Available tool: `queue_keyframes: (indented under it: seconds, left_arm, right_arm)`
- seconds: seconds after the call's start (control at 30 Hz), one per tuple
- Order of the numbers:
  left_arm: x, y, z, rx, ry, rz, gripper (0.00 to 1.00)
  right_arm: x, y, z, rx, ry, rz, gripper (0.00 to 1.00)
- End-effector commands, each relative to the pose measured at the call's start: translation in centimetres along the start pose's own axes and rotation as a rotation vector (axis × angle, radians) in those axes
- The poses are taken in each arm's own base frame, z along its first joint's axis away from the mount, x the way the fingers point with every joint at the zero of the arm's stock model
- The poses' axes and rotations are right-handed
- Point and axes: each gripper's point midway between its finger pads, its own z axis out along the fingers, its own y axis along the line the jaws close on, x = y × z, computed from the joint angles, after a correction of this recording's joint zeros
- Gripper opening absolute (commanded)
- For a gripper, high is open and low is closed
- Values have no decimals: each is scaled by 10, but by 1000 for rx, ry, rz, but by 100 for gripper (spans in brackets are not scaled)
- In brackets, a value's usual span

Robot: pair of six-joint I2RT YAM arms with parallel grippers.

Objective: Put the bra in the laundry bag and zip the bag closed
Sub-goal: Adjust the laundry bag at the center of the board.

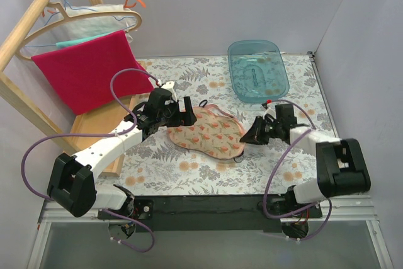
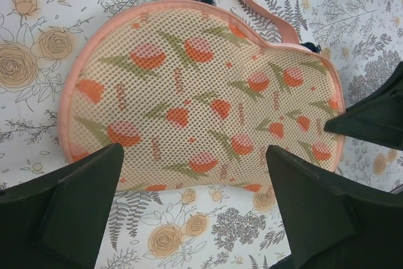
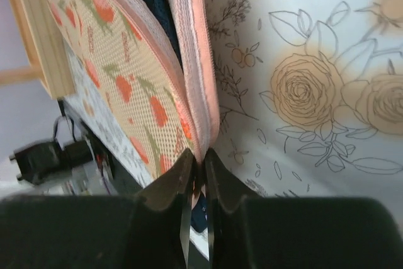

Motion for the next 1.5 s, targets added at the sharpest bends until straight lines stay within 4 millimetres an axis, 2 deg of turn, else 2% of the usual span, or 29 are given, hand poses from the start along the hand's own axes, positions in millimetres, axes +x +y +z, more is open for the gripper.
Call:
queue_keyframes:
  seconds: [0.0, 0.03, 0.07, 0.13, 0.23, 0.4, 0.43, 0.5, 0.57, 0.63, 0.7, 0.77, 0.83, 0.9, 0.97, 1.07, 1.1, 1.2, 1.37, 1.4, 1.47]
  left_arm:
    - [-9, -1, -12, 6, -39, 19, 98]
    - [-10, -1, -12, 5, -41, 21, 98]
    - [-11, -1, -13, 3, -43, 23, 98]
    - [-10, 2, -13, -5, -43, 29, 98]
    - [-15, 9, -13, -43, -60, 41, 98]
    - [-16, 20, -2, -69, -51, 54, 98]
    - [-21, 22, 0, -66, -56, 50, 98]
    - [-20, 23, 14, -37, -26, 73, 98]
    - [-29, 27, 25, -28, -31, 100, 98]
    - [-24, 32, 40, -22, 1, 110, 98]
    - [-24, 27, 49, 49, 3, 131, 98]
    - [-22, 34, 62, 72, 19, 119, 98]
    - [-23, 33, 67, 120, 12, 113, 98]
    - [-15, 36, 71, 145, 27, 105, 98]
    - [-14, 32, 72, 185, 25, 108, 98]
    - [-10, 28, 74, 230, 26, 117, 98]
    - [-6, 28, 74, 241, 36, 119, 98]
    - [4, 28, 77, 263, 70, 115, 98]
    - [20, 35, 83, 259, 103, 105, 98]
    - [23, 36, 84, 259, 110, 104, 98]
    - [27, 38, 87, 253, 119, 99, 98]
  right_arm:
    - [-8, 16, 1, -49, 192, -205, 18]
    - [-9, 5, 4, 2, 221, -202, 17]
    - [-15, 7, 1, 23, 250, -254, 17]
    - [-20, -5, 0, 100, 269, -274, 17]
    - [-24, -12, -3, 153, 313, -331, 18]
    - [-39, -28, -5, 267, 357, -371, 22]
    - [-47, -25, -3, 263, 354, -380, 22]
    - [-55, -20, 0, 263, 340, -385, 30]
    - [-69, -12, 3, 253, 315, -417, 36]
    - [-78, -12, 4, 274, 300, -422, 43]
    - [-88, -9, 4, 285, 277, -436, 51]
    - [-95, -8, 3, 312, 253, -433, 59]
    - [-101, -5, -4, 338, 217, -441, 63]
    - [-106, -6, -11, 393, 180, -428, 66]
    - [-110, 2, -22, 409, 129, -435, 67]
    - [-106, 10, -39, 434, 71, -409, 67]
    - [-98, 7, -41, 443, 69, -372, 67]
    - [-82, 20, -54, 397, 34, -355, 67]
    - [-35, 42, -72, 243, 24, -338, 67]
    - [-25, 54, -76, 183, 25, -344, 67]
    - [-8, 54, -78, 145, 42, -314, 67]
